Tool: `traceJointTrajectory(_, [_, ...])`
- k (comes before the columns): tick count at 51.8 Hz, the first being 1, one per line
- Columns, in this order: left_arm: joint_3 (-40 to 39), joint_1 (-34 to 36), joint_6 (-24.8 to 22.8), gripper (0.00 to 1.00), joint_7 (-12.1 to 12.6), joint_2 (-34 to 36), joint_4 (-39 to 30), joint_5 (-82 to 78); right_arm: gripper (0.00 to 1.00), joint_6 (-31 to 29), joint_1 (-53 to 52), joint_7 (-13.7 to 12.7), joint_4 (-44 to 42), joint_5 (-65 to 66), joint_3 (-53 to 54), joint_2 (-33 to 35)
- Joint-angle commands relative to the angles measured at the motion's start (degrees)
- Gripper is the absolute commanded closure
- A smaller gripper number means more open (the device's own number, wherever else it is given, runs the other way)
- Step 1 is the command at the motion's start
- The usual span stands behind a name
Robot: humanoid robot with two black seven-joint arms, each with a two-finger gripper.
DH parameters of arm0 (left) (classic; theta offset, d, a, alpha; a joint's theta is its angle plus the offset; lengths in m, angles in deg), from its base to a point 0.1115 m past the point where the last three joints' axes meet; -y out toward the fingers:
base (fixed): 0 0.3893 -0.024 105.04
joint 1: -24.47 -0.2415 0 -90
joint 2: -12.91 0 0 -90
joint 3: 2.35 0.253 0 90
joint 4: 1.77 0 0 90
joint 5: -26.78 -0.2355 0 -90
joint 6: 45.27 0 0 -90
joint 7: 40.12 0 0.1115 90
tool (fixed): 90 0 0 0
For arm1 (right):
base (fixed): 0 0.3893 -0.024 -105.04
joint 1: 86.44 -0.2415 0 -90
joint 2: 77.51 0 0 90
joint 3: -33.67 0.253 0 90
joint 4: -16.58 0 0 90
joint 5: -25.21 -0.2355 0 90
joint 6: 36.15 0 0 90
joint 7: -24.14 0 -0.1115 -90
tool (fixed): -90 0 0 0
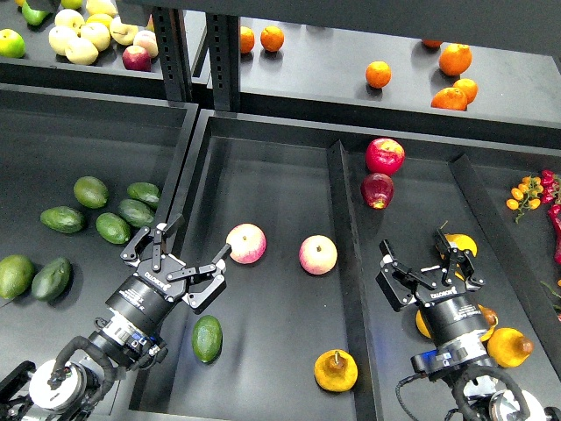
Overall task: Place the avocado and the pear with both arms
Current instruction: 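Open the left gripper above the small green avocado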
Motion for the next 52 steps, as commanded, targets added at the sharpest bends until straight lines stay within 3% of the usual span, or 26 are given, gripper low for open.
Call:
traceJointTrajectory(1, [-0.1, 0.0, 0.0, 0.01, 0.8, 0.0, 0.1, 0.0, 0.0, 0.0, 0.0, 0.0, 0.0, 0.0, 0.0, 0.0])
traceJointTrajectory(4, [-0.1, -0.2, 0.0, 0.01, 2.7, 0.0, -0.5, 0.1, 0.0, 0.0, 0.0, 0.0, 0.0, 0.0, -0.1, 0.0])
traceJointTrajectory(52, [-0.5, -1.1, 0.0, 0.01, 3.1, 0.0, 0.0, 0.8, 0.0, -0.1, 0.0, 0.0, 0.0, 0.0, 0.2, 0.0])
